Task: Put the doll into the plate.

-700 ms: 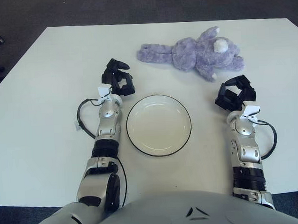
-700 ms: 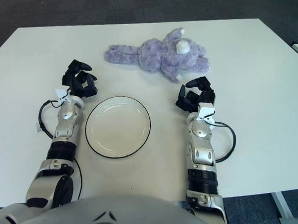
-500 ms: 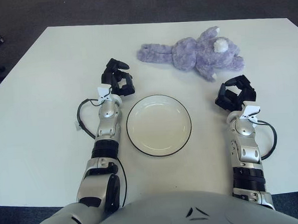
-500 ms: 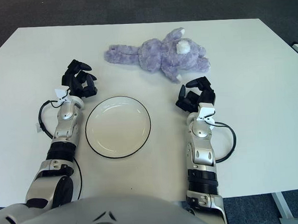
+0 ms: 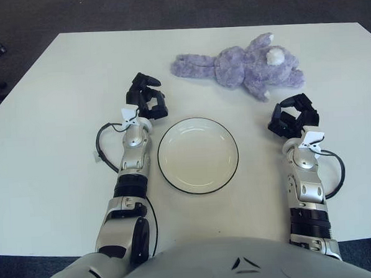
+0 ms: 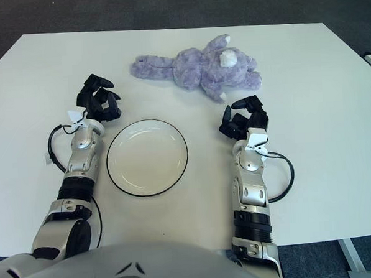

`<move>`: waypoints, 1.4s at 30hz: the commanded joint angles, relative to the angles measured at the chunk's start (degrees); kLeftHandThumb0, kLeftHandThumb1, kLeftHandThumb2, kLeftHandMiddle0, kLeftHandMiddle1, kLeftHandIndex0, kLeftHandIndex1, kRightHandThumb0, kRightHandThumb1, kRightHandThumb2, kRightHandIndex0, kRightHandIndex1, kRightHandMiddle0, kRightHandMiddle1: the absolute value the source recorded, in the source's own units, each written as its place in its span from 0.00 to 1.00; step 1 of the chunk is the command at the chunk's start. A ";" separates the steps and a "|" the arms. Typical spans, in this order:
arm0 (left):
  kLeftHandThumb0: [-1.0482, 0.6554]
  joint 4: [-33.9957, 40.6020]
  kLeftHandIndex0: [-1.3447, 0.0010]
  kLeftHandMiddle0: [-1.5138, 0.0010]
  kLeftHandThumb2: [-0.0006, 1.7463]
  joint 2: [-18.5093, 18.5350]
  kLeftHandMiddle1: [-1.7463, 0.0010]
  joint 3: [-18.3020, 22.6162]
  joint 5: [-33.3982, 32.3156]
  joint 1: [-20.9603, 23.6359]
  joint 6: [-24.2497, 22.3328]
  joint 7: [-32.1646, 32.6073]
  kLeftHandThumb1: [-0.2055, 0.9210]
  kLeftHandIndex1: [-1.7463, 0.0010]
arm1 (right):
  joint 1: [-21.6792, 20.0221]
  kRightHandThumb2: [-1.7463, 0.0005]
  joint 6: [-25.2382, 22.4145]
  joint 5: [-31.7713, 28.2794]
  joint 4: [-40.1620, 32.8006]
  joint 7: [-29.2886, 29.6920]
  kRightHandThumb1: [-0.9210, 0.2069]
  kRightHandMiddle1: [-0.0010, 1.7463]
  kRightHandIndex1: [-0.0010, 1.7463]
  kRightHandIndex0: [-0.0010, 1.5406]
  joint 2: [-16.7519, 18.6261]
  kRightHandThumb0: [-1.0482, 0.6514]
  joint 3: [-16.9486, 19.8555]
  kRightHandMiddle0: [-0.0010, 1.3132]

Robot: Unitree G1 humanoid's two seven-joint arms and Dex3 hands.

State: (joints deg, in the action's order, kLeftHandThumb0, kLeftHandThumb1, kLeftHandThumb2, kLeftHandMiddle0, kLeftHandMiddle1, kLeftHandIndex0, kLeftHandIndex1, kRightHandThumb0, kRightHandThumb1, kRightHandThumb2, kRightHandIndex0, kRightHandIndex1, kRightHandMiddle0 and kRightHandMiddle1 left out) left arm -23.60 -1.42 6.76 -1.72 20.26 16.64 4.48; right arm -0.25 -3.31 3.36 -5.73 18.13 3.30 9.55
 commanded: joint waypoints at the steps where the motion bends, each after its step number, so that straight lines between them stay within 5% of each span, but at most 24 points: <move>1: 0.61 -0.63 0.61 0.64 0.80 -0.11 0.00 -0.16 0.27 -2.29 -0.82 0.50 0.41 0.00 | 3.52 0.29 -2.04 -0.15 1.69 0.14 0.48 1.00 1.00 0.82 1.07 0.34 0.23 0.43; 35: 0.61 -1.06 0.61 0.65 0.79 0.96 0.00 -1.27 2.90 -1.67 -1.75 1.26 0.42 0.00 | 3.42 0.36 -1.27 -0.88 -0.79 -2.21 0.40 1.00 1.00 0.72 -0.02 0.36 0.65 0.38; 42: 0.61 2.56 0.60 0.64 0.80 1.72 0.00 -3.69 4.72 -2.57 -5.09 -0.61 0.41 0.00 | 3.45 0.34 -3.76 -1.07 -5.60 -3.48 0.42 1.00 1.00 0.72 -1.05 0.36 1.27 0.39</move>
State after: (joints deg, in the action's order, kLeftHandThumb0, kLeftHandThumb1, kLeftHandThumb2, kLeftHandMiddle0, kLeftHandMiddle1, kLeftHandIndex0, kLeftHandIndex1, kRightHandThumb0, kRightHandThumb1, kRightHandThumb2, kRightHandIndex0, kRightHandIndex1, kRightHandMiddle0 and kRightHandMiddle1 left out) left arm -21.78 -0.53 4.03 2.36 19.60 13.08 4.91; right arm 1.80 -4.53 2.95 -10.22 15.24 2.86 10.05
